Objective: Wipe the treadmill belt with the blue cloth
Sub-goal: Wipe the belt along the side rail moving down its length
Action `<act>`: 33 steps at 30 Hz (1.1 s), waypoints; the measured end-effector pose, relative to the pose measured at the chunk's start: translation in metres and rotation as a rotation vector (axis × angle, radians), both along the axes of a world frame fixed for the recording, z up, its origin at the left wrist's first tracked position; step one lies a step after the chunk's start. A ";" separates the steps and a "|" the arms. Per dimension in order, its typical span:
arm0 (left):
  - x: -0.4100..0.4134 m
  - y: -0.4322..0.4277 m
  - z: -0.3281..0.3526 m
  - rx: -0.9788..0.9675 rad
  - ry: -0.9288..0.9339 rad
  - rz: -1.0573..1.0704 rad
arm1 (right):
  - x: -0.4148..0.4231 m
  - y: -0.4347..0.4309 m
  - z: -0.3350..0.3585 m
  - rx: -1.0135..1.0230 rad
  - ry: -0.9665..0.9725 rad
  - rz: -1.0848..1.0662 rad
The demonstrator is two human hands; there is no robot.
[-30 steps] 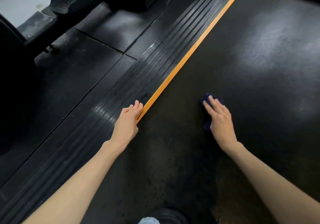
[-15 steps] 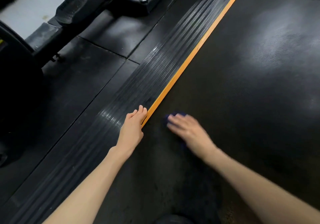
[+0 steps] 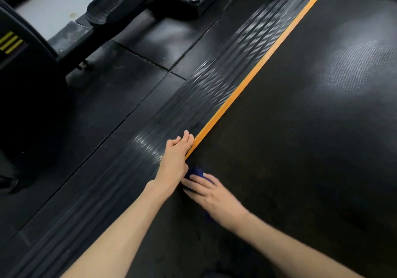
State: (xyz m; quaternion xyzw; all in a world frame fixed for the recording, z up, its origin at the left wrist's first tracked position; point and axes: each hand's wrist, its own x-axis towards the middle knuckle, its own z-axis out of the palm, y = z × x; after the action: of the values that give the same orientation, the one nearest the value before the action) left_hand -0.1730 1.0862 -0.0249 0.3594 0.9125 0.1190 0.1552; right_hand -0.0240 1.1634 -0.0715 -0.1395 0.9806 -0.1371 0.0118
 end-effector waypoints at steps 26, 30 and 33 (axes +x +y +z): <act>0.011 0.004 0.010 0.031 -0.095 0.092 | 0.042 0.164 -0.003 -0.109 0.137 -0.971; 0.017 0.006 0.010 0.052 -0.093 0.107 | 0.025 0.084 -0.007 -0.178 0.243 -0.902; 0.021 0.007 0.010 0.063 -0.039 0.072 | 0.040 -0.008 -0.012 -0.131 0.107 -0.390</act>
State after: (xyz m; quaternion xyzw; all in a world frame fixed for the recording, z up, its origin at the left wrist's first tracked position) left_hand -0.1523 1.0931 -0.0151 0.3287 0.9174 0.1599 0.1571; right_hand 0.0163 1.1556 -0.0834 0.0453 0.9772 -0.1927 -0.0763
